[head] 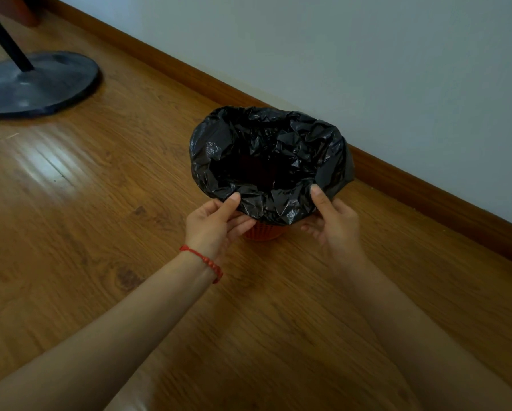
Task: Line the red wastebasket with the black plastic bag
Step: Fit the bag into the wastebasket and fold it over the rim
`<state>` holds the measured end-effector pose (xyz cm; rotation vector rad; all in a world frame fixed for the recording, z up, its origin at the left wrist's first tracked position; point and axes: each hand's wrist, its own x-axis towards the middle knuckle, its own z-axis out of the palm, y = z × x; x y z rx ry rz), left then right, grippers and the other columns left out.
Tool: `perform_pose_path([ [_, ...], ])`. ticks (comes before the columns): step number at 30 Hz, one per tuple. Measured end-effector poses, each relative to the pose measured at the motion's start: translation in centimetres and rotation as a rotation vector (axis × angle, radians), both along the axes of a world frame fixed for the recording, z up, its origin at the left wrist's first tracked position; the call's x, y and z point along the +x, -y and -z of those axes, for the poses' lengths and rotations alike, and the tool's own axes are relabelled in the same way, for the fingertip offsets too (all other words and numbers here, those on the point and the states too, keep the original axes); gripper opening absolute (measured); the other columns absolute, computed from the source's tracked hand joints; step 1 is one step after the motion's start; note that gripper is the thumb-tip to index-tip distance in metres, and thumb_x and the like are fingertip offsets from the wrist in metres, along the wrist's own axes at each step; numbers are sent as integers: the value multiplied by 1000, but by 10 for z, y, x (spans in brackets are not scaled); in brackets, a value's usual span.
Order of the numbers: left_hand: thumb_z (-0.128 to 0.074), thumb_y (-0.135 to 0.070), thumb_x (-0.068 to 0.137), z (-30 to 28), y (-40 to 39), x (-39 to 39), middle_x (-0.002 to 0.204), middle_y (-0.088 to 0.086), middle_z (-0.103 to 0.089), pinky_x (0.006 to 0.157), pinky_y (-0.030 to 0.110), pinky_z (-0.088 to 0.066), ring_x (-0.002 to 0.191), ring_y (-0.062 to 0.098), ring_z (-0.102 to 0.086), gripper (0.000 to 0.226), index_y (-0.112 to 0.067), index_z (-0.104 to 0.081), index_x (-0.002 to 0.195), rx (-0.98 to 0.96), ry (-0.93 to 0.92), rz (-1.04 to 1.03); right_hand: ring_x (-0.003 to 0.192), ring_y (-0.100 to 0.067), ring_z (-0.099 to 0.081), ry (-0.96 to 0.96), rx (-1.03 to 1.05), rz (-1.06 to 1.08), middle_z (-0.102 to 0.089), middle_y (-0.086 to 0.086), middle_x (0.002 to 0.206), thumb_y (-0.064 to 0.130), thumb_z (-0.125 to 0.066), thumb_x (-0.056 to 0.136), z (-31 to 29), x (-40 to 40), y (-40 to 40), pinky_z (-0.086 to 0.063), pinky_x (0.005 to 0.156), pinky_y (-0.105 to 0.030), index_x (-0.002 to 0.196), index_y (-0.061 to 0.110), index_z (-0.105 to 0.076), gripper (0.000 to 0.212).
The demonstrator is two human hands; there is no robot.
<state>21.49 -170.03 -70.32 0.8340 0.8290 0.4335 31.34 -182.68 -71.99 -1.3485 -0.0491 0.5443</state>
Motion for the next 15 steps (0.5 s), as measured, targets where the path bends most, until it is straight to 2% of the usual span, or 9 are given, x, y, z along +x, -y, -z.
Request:
perform_pose_path([
  [5,-58,-12,86,3,-4,-2,71,9,-71,60,25,-58,61,15,-70,17,-5,-52,72,11,-4,-5,77,-18,-66,-96,65,66,-70,-1,90,27,-62,83,-1,4,6,-56,73,-32,92,15,-61,15],
  [9,-58,-12,86,5,-5,-1,67,7,-72,55,22,-57,60,15,-69,14,-4,-53,74,4,0,-3,81,-16,-65,-151,119,123,-68,-1,89,20,-63,82,-4,13,13,-53,72,-29,89,13,-62,10],
  [15,-58,-11,86,7,-5,-1,79,13,-69,56,22,-57,62,16,-70,14,-4,-53,75,12,-2,2,80,-13,-63,-217,190,130,-68,0,84,13,-60,84,-8,25,19,-51,73,-25,87,14,-63,4],
])
